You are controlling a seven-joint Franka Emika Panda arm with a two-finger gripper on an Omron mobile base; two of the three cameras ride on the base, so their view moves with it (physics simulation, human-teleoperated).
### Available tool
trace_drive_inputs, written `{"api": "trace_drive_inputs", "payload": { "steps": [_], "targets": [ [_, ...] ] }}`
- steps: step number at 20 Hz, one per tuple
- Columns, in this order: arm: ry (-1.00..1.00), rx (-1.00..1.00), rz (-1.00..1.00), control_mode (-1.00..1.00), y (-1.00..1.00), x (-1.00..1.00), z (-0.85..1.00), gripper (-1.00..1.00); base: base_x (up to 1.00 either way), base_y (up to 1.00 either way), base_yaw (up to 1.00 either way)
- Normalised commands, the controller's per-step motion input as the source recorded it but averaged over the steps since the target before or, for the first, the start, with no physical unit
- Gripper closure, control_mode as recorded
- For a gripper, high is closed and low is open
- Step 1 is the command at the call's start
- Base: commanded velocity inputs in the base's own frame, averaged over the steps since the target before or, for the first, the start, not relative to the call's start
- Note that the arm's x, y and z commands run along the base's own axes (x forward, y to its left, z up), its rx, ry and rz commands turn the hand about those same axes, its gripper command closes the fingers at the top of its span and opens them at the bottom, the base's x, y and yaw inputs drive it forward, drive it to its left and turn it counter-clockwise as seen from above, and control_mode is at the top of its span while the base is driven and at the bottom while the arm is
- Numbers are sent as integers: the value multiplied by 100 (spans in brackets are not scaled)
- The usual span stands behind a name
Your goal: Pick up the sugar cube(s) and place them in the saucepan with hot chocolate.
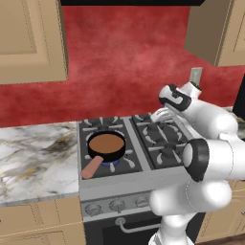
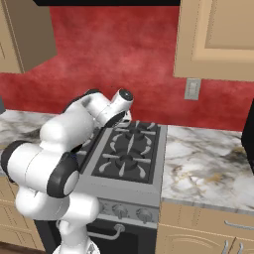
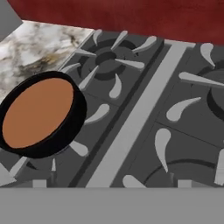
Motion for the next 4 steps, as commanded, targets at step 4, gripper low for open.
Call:
{"api": "trace_drive_inputs", "payload": {
  "steps": [4],
  "targets": [
    [-8, 1, -5, -100, -12, -29, 23, -100, 0, 0, 0]
  ]
}}
